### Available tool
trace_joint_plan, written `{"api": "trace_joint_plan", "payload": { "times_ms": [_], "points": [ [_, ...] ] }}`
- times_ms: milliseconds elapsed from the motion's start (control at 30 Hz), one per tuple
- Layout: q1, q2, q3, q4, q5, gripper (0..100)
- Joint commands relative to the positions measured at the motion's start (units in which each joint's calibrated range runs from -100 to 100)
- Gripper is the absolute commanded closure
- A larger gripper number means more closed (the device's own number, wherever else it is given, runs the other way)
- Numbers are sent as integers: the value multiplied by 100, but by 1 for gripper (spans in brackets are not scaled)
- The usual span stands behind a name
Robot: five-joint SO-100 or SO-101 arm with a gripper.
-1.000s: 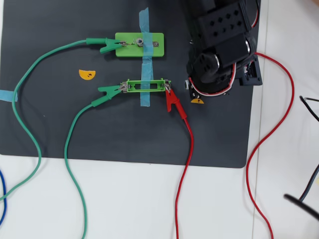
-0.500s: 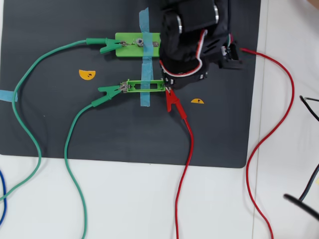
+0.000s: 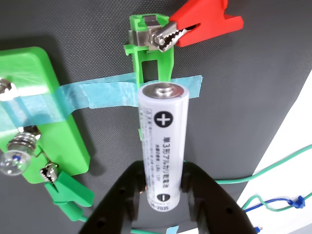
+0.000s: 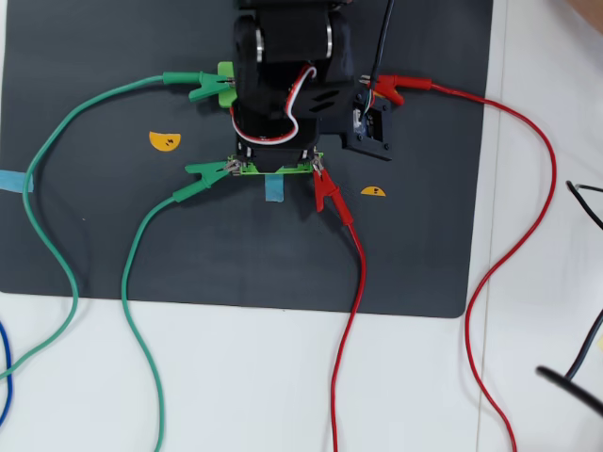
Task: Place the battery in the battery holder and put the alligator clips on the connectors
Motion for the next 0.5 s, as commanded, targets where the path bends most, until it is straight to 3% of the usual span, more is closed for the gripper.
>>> {"api": "trace_joint_plan", "payload": {
  "times_ms": [0, 467],
  "points": [
    [41, -142, 88, -308, 7, 99],
    [71, 479, 10, -368, -24, 99]
  ]
}}
